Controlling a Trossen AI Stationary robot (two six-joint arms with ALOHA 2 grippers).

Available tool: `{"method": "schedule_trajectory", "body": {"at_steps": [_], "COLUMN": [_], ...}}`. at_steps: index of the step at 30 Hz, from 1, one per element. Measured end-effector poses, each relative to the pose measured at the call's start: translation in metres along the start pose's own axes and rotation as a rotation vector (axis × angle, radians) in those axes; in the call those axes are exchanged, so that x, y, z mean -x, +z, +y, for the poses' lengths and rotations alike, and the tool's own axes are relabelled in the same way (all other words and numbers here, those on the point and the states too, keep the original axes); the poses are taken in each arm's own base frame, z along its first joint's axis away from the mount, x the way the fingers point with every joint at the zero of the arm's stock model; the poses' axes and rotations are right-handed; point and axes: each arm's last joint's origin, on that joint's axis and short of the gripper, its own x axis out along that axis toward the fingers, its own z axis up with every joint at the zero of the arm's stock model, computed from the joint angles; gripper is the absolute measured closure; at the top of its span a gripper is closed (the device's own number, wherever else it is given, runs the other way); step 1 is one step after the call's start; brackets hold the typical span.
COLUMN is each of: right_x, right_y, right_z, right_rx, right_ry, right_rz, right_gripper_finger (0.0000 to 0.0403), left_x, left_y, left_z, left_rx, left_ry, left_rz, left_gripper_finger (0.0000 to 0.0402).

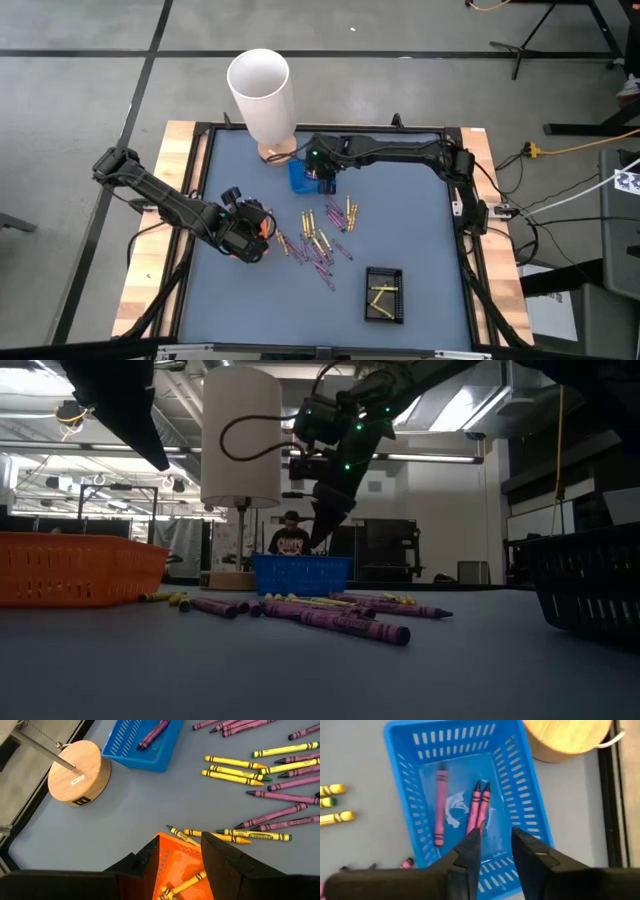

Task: Sort crayons
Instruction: Put the yellow crayon into the orange bin

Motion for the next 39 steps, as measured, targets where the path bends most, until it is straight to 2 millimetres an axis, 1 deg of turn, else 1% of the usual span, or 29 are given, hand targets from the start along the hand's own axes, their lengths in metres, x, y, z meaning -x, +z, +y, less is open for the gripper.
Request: {"method": "schedule_trajectory", "body": {"at_steps": [4,9,16,20,24,29,32,39], "right_x": [0.000,0.001,0.026,0.045,0.062,0.082,0.089,0.102], "right_y": [-0.002,-0.006,-0.017,-0.021,-0.024,-0.026,-0.027,-0.035], "right_z": [0.001,0.003,0.005,0.005,0.014,0.033,0.044,0.056], "right_rx": [0.001,-0.047,-0.048,-0.086,-0.086,-0.039,-0.029,-0.036], "right_ry": [0.005,0.045,0.100,0.125,0.156,0.179,0.191,0.202], "right_rz": [0.022,0.058,0.166,0.201,0.243,0.293,0.323,0.384], "right_gripper_finger": [0.0291,0.0296,0.0296,0.0296,0.0297,0.0297,0.0297,0.0297], "left_x": [0.000,0.000,0.000,-0.001,-0.003,-0.007,-0.008,-0.011], "left_y": [0.000,0.001,0.003,0.009,0.017,0.026,0.030,0.034], "left_z": [0.000,0.001,0.000,-0.005,-0.008,-0.009,-0.008,-0.006], "left_rx": [0.000,0.001,-0.014,-0.040,-0.050,-0.074,-0.081,-0.087], "left_ry": [0.001,0.039,0.040,-0.001,-0.051,-0.085,-0.090,-0.104], "left_rz": [-0.001,-0.049,-0.070,-0.109,-0.138,-0.160,-0.175,-0.169], "left_gripper_finger": [0.0273,0.0273,0.0273,0.0273,0.0273,0.0273,0.0273,0.0273]}}
